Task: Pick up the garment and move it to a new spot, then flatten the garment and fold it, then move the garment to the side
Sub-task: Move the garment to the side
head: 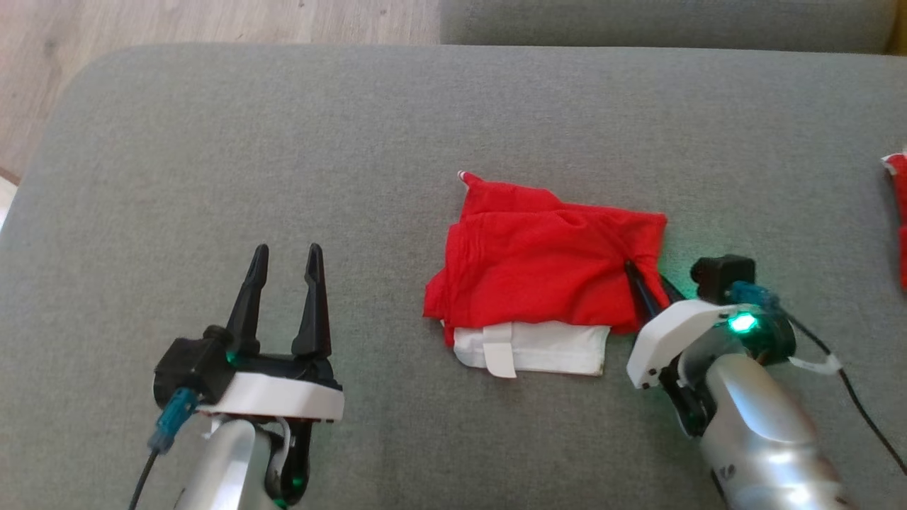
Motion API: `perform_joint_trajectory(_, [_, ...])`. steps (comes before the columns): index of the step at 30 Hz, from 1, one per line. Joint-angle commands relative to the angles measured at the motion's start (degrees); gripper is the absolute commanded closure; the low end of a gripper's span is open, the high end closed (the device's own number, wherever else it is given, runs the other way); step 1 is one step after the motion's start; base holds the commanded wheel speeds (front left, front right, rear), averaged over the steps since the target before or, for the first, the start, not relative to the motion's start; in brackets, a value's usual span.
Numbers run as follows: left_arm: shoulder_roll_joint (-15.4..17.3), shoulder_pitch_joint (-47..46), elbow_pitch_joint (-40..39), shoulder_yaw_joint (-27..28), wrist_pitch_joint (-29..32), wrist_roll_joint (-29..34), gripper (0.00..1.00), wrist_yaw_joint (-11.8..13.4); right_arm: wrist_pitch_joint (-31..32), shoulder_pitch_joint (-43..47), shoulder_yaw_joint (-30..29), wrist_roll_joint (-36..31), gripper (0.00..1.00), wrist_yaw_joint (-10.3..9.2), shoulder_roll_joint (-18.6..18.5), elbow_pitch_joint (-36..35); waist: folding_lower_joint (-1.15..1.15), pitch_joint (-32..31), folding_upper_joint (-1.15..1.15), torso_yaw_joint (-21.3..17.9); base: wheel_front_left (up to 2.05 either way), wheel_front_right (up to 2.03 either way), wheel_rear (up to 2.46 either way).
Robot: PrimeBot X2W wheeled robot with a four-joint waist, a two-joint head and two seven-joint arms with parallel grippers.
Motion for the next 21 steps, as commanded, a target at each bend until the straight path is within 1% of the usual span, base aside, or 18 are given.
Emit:
perform_joint_trajectory(1, [0.29, -1.88, -1.48, 1.44, -0.29, -0.15, 0.00, 0.09, -0.97, -1.17, 1.76, -0.98, 1.00, -0.05, 0.93, -0.34, 0.00, -0.37, 0.00, -0.51, 0.00, 0.00, 0.00])
perform_joint_trajectory(7, [0.29, -1.75, -1.67, 1.02, -0.29, 0.33, 0.00, 0.01, -5.18, -3.00, 1.03, -5.89, 1.00, -0.05, 0.93, -0.90, 0.00, -1.83, 0.00, -3.16, 0.00, 0.00, 0.00])
perform_joint_trajectory(13, [0.29, -1.61, -2.27, -0.99, -0.29, -0.12, 0.00, 0.31, -6.34, -3.71, -0.73, -12.97, 1.00, -0.05, 0.44, -4.08, 0.00, -3.17, 0.00, -7.11, 0.00, 0.00, 0.00])
perform_joint_trajectory(17, [0.29, -1.64, -3.12, -3.30, -0.29, -0.73, 0.00, 0.90, -5.39, -3.81, -0.44, -15.31, 1.00, -0.05, -2.58, -7.96, 0.00, -3.65, 0.00, -9.86, 0.00, 0.00, 0.00])
perform_joint_trajectory(21, [0.29, -2.13, -4.43, -5.02, -0.29, -1.29, 0.00, 1.75, -2.83, -4.35, 1.29, -15.40, 1.00, -0.05, -8.16, -12.77, 0.00, -3.17, 0.00, -12.41, 0.00, 0.00, 0.00])
